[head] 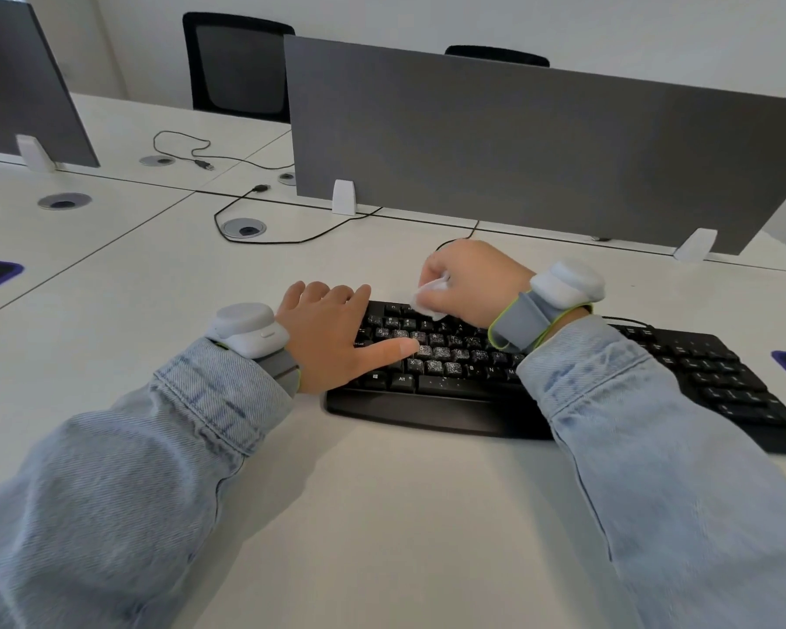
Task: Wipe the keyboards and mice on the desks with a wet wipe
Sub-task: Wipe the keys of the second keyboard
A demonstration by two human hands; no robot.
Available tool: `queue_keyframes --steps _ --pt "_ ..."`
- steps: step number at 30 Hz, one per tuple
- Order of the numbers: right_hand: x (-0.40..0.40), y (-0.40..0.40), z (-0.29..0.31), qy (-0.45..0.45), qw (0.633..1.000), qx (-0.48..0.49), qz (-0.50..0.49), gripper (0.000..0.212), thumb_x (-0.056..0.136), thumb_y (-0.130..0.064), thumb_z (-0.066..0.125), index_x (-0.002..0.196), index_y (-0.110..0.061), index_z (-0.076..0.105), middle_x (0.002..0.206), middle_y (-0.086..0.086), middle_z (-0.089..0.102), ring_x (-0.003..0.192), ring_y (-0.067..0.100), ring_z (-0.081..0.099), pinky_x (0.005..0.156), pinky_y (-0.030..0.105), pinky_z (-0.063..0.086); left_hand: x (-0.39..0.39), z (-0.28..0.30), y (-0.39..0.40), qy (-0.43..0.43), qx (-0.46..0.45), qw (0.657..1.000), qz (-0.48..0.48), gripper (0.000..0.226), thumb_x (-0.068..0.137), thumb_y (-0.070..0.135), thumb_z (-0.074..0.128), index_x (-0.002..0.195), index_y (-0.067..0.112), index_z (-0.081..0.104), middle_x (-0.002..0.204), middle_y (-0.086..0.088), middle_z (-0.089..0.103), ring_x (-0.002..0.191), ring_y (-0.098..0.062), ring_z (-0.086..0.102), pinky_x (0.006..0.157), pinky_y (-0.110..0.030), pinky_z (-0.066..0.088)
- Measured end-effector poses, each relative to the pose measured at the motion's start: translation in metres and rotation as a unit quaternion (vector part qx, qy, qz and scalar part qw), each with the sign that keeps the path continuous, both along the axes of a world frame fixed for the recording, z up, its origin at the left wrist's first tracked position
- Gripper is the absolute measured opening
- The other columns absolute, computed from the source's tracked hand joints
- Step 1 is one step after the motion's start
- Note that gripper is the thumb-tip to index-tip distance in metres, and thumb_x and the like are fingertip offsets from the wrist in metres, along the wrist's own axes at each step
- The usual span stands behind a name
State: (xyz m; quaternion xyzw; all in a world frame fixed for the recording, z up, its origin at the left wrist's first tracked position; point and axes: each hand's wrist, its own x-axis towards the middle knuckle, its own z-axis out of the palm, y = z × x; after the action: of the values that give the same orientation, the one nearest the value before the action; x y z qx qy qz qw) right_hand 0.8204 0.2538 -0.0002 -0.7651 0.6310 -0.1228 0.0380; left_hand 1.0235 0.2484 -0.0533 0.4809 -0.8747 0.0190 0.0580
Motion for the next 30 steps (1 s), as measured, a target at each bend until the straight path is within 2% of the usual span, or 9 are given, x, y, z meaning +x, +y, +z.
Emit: queue_keyframes --steps 3,6,8,10,14,17,21,24,30 --pt "-0.001 -0.005 -0.007 0.056 0.998 -0.003 -0.017 0.01 0.087 -0.021 0.059 0.081 -0.017 0.065 0.094 0.001 0.065 0.09 0.021 0.059 0.074 0.031 0.048 0.002 -0.001 0.001 0.016 0.007 1.0 0.007 0.131 0.054 0.101 -0.012 0.139 0.018 0.043 0.129 -0.004 0.057 0.124 -0.029 0.045 0.111 -0.044 0.027" --pt "-0.004 -0.005 -0.004 0.052 0.998 -0.03 -0.012 0.01 0.088 -0.021 0.057 0.082 -0.017 0.064 0.095 -0.001 0.063 0.091 0.02 0.057 0.072 0.028 0.041 0.002 -0.001 0.002 0.034 0.025 0.999 0.006 0.149 0.041 0.102 -0.022 0.148 0.019 0.04 0.141 -0.006 0.052 0.132 -0.028 0.042 0.115 -0.045 0.02" --pt "0.001 -0.002 -0.003 0.04 0.999 -0.021 0.004 0.01 0.087 -0.023 0.059 0.084 -0.017 0.066 0.092 -0.005 0.06 0.089 0.017 0.056 0.071 0.026 0.038 0.001 -0.002 0.002 0.019 -0.007 1.0 0.013 0.143 0.045 0.102 -0.022 0.138 0.017 0.047 0.125 -0.003 0.06 0.12 -0.028 0.049 0.109 -0.043 0.029" --pt "0.005 -0.002 -0.005 0.053 0.999 -0.01 0.0 0.012 0.087 -0.024 0.059 0.085 -0.015 0.067 0.092 -0.003 0.06 0.089 0.018 0.057 0.072 0.028 0.042 0.0 -0.002 0.0 0.007 -0.037 0.999 0.016 0.126 0.054 0.1 -0.013 0.124 0.016 0.05 0.109 0.001 0.061 0.109 -0.027 0.052 0.102 -0.041 0.034" --pt "0.006 -0.004 -0.004 0.065 0.996 -0.06 -0.023 0.014 0.091 -0.022 0.054 0.088 -0.014 0.066 0.099 0.002 0.065 0.095 0.023 0.059 0.076 0.031 0.047 0.002 -0.005 -0.002 0.005 -0.021 1.0 0.015 0.12 0.058 0.1 -0.009 0.118 0.016 0.052 0.113 -0.001 0.061 0.112 -0.029 0.051 0.104 -0.043 0.032" --pt "0.015 -0.004 -0.006 0.041 0.999 -0.026 0.003 0.012 0.087 -0.024 0.059 0.087 -0.016 0.068 0.095 0.0 0.063 0.093 0.021 0.059 0.074 0.029 0.046 0.003 -0.004 -0.002 0.002 -0.043 0.999 0.014 0.104 0.059 0.096 -0.004 0.101 0.016 0.049 0.096 0.003 0.057 0.101 -0.027 0.051 0.1 -0.04 0.034" --pt "0.015 -0.007 -0.006 0.064 0.997 -0.039 -0.019 0.015 0.09 -0.023 0.055 0.09 -0.015 0.068 0.101 0.003 0.066 0.093 0.023 0.059 0.077 0.032 0.049 0.005 -0.002 -0.004 -0.003 -0.023 0.999 0.026 0.117 0.052 0.098 -0.009 0.108 0.016 0.051 0.103 0.003 0.057 0.106 -0.027 0.05 0.102 -0.041 0.032" --pt "0.021 -0.004 -0.006 0.028 0.999 -0.037 0.012 0.015 0.089 -0.024 0.056 0.089 -0.016 0.069 0.096 -0.002 0.063 0.092 0.019 0.059 0.071 0.028 0.043 0.006 -0.002 -0.006 -0.007 -0.03 0.999 0.023 0.105 0.054 0.098 -0.007 0.095 0.017 0.046 0.095 0.003 0.053 0.099 -0.026 0.048 0.101 -0.042 0.033" --pt "0.026 -0.006 -0.008 0.014 0.999 -0.039 0.001 0.015 0.089 -0.025 0.056 0.09 -0.017 0.069 0.094 -0.004 0.062 0.089 0.018 0.058 0.068 0.027 0.041 0.008 0.0 -0.007 -0.006 -0.021 0.999 0.027 0.091 0.055 0.096 -0.004 0.083 0.019 0.038 0.078 0.007 0.038 0.092 -0.024 0.041 0.101 -0.042 0.032"
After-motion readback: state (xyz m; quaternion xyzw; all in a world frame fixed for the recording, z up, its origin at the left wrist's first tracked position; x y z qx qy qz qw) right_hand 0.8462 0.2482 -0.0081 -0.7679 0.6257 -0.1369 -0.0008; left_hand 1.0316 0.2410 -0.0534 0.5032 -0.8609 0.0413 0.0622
